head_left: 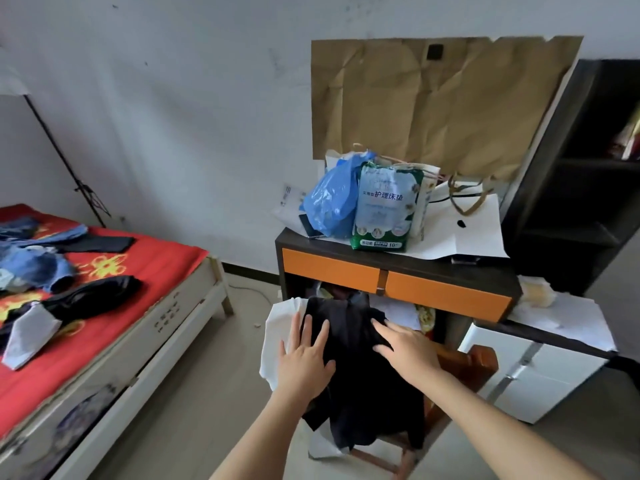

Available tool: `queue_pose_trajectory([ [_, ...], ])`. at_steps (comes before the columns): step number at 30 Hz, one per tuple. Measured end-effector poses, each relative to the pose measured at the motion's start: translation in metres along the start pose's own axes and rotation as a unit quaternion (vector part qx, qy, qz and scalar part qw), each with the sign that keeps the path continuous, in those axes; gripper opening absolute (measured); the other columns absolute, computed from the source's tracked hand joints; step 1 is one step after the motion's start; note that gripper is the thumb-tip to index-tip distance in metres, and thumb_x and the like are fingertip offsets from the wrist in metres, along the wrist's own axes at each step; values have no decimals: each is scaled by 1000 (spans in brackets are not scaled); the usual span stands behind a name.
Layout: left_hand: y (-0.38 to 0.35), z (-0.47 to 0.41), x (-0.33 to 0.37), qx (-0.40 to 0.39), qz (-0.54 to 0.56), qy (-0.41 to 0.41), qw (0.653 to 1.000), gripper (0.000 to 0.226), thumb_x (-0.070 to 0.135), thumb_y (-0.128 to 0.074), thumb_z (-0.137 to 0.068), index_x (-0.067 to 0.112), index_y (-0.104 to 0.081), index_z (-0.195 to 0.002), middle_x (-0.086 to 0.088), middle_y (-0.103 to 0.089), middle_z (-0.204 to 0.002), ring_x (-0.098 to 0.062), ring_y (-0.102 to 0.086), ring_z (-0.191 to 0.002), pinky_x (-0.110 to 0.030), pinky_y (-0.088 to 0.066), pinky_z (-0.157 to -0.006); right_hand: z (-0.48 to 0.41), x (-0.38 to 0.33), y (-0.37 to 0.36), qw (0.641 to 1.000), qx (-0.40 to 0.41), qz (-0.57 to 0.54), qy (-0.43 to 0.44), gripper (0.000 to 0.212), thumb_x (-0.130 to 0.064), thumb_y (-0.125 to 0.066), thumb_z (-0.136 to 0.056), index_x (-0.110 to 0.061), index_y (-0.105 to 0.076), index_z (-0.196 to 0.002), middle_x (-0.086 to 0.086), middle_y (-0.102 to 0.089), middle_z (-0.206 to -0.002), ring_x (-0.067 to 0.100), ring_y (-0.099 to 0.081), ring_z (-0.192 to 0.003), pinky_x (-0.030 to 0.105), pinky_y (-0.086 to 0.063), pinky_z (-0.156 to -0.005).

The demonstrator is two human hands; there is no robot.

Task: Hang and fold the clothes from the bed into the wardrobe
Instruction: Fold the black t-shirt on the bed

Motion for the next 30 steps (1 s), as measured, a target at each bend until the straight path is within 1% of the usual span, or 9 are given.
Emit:
queue_pose_trajectory([
  [3,2,-1,1,-5,3,9,1000,71,46,-39,-95,34,5,-150,-1,14,-158,-19,31,-139,-48,-8,-116,-4,1,4,998,-45,34,29,50,-37,-34,-101,-29,-21,-149,-3,-31,-152,20,-39,-133,29,-41,-91],
  [6,2,-1,-1,-26,13,12,1000,72,49,-40,-94,37,4,-149,2,14,-158,-17,31,-139,-50,-3,-115,-9,-2,17,989,-68,113,74,44,-35,-29,-102,-26,-31,-146,3,-51,-137,25,-51,-120,30,-41,-71],
  [9,5,1,-2,-47,14,15,999,72,56,-39,-93,39,3,-149,3,15,-158,-16,32,-138,-51,2,-114,-13,-2,40,982,-54,154,99,34,-33,-32,-102,-23,-55,-125,1,-62,-121,25,-55,-114,31,-40,-85],
  [12,9,4,2,-75,49,14,996,76,62,-41,-90,41,3,-149,2,15,-158,-18,33,-138,-52,5,-113,-17,0,63,989,-73,102,84,30,-33,-37,-100,-16,-62,-98,5,-65,-110,28,-58,-104,34,-41,-75],
  [18,47,6,14,-9,152,-8,988,107,51,-70,-75,38,7,-148,-6,19,-157,-26,21,-143,-43,-1,-116,-34,7,154,990,26,-120,72,18,-19,-59,-88,-5,-69,-81,8,-65,-82,23,-58,-81,30,-40,-67],
  [20,61,1,20,13,230,-23,973,117,50,-77,-67,40,7,-147,-5,14,-157,-25,16,-144,-43,-2,-116,-36,11,189,962,78,-255,64,12,-9,-65,-84,-2,-70,-75,10,-64,-72,20,-56,-70,27,-38,-63],
  [23,81,-9,35,65,350,-82,931,123,62,-72,-50,41,5,-144,5,-5,-158,-16,-3,-146,-41,-10,-119,-36,16,232,872,134,-466,64,21,3,-66,-81,-13,-66,-66,-9,-63,-52,3,-58,-52,13,-44,-57],
  [27,100,-15,49,126,514,-129,839,97,47,-78,-64,36,-27,-146,9,-45,-143,-10,-44,-130,-37,-37,-109,-36,11,277,793,174,-572,116,22,6,-64,-81,-14,-65,-71,-14,-64,-51,-4,-58,-50,8,-46,-56],
  [30,118,-10,43,198,560,-78,801,39,33,-73,-71,30,-62,-108,1,-70,-102,-14,-65,-95,-34,-51,-90,-37,10,299,783,219,-565,139,22,3,-65,-81,-15,-65,-69,-14,-63,-50,-4,-58,-50,10,-47,-56],
])
Point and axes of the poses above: each hand's wrist, its own z-axis away from the middle knuckle, its own y-axis out of the back of the hand, x = y × z, the point moved 6 cm from there along -z, towards the middle knuckle
